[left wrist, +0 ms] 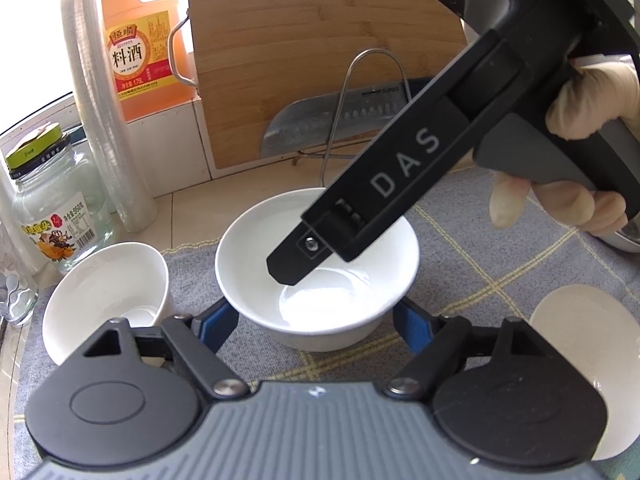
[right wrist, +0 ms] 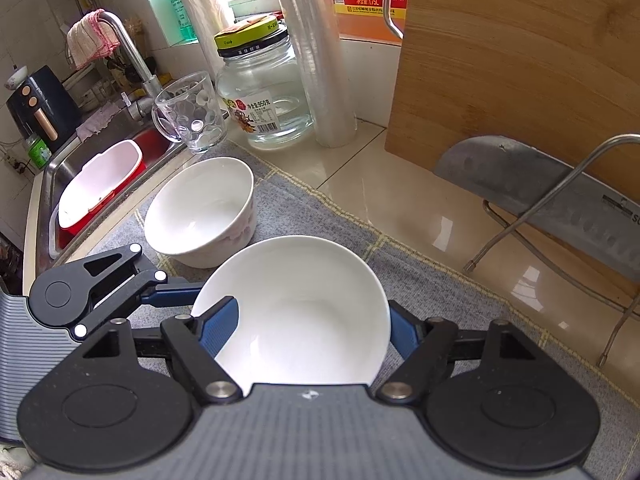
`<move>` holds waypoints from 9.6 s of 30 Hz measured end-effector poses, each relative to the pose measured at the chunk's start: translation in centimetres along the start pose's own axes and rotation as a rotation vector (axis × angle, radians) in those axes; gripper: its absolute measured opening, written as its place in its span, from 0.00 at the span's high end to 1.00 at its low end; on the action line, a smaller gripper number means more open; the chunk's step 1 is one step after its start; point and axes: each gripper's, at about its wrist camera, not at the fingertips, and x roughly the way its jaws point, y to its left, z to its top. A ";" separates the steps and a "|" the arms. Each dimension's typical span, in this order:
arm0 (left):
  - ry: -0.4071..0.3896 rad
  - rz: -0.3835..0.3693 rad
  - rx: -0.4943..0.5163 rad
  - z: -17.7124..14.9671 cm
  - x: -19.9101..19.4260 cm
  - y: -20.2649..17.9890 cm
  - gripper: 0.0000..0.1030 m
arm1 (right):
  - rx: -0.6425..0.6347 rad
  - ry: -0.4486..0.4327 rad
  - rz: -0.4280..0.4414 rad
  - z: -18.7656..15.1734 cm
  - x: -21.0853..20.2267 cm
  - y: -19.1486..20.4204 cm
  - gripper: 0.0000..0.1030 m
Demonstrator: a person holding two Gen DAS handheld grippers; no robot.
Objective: Organize plates and bowls
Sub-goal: 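Lift and carry the white bowl with the right gripper toward another bowl, then lower the held bowl into the other white bowl with the right gripper, then open the right gripper and pull it back from the bowl stack, then move the right gripper to another white bowl and close on its rim, then lift and carry the white bowl with the right gripper toward the bowl stack, then lower the held bowl onto the bowl stack with the right gripper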
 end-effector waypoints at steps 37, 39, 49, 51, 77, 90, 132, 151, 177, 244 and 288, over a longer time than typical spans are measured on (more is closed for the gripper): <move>-0.011 -0.145 0.108 -0.6 -8.8 -8.0 0.19 | 0.038 -0.082 -0.102 -9.3 -12.6 4.9 0.19; -0.010 -0.154 0.117 -0.7 -9.1 -8.5 0.19 | 0.046 -0.079 -0.110 -10.0 -12.9 5.0 0.19; 0.016 -0.199 0.144 -1.8 -9.6 -10.4 0.19 | 0.086 -0.061 -0.138 -12.9 -13.7 5.4 0.19; 0.024 -0.205 0.148 -2.0 -9.6 -10.7 0.19 | 0.092 -0.056 -0.144 -13.3 -13.6 5.5 0.19; 0.063 -0.212 0.171 -2.3 -8.6 -11.4 0.18 | 0.132 -0.023 -0.153 -14.8 -12.4 4.7 0.19; 0.065 -0.224 0.177 -2.2 -8.3 -11.3 0.17 | 0.144 -0.026 -0.156 -15.0 -12.6 4.5 0.19; 0.022 -0.195 0.151 -3.3 -10.8 -7.2 0.06 | 0.051 -0.032 -0.266 -14.2 -10.4 6.7 0.00; -0.026 0.102 -0.001 -4.8 -10.4 5.6 0.05 | -0.040 -0.115 -0.241 -7.6 -9.6 10.6 0.00; 0.008 0.141 -0.120 -4.0 -0.9 12.5 0.05 | -0.110 0.023 -0.088 5.0 3.9 9.7 0.00; 0.003 0.053 -0.084 -2.4 -2.5 9.4 0.10 | -0.053 0.054 0.072 6.5 6.2 9.3 0.10; -0.033 -0.097 0.055 -0.8 -11.4 -4.6 0.10 | 0.002 -0.053 -0.053 -5.1 -10.6 9.9 0.10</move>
